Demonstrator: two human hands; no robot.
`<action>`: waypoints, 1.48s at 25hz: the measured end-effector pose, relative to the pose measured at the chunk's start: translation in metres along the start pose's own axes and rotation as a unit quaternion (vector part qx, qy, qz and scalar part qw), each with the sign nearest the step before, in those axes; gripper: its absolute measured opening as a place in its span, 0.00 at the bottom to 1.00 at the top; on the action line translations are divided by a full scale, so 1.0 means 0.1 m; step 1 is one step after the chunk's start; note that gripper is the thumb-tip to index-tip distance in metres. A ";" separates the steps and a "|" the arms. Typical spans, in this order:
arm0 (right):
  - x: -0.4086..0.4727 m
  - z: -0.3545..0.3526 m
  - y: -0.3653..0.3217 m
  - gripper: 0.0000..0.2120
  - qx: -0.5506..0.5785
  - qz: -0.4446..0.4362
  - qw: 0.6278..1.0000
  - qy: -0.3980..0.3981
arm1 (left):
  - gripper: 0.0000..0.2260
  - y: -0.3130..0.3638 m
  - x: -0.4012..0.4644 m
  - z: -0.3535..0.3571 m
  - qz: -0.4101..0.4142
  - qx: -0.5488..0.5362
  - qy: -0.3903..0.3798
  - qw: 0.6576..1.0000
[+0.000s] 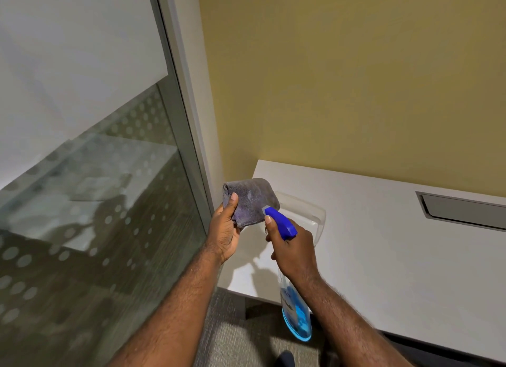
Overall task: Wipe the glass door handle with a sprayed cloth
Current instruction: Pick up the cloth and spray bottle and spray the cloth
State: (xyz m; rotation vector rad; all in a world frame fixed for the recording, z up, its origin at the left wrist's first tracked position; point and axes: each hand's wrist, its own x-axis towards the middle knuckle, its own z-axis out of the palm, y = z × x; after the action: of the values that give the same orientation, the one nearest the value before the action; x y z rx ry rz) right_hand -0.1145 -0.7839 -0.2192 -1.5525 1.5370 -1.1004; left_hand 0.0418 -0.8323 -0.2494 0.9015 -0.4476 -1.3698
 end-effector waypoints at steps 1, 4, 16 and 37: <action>0.06 0.00 0.02 0.33 -0.001 -0.001 1.000 -0.004 | 0.20 -0.02 0.06 0.01 -0.002 0.000 0.000 1.000; 0.22 0.03 0.08 0.33 -0.004 -0.002 1.000 -0.025 | 0.21 -0.06 0.22 0.06 -0.010 0.008 -0.003 1.000; 1.21 -0.31 0.16 0.17 0.169 -0.025 0.980 0.106 | 0.14 -0.17 0.88 0.29 -0.029 0.018 0.010 0.999; 2.13 -0.13 1.36 0.10 0.152 -0.015 0.983 0.103 | 0.22 -0.56 1.12 -0.02 -0.046 -0.001 0.078 0.996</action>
State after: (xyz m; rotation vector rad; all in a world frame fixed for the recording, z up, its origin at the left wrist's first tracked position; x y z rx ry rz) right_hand -0.1952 -1.0041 -0.3158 -1.2898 1.3987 -1.4758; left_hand 0.0280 -0.9359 -0.3182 1.0301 -0.2885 -1.3699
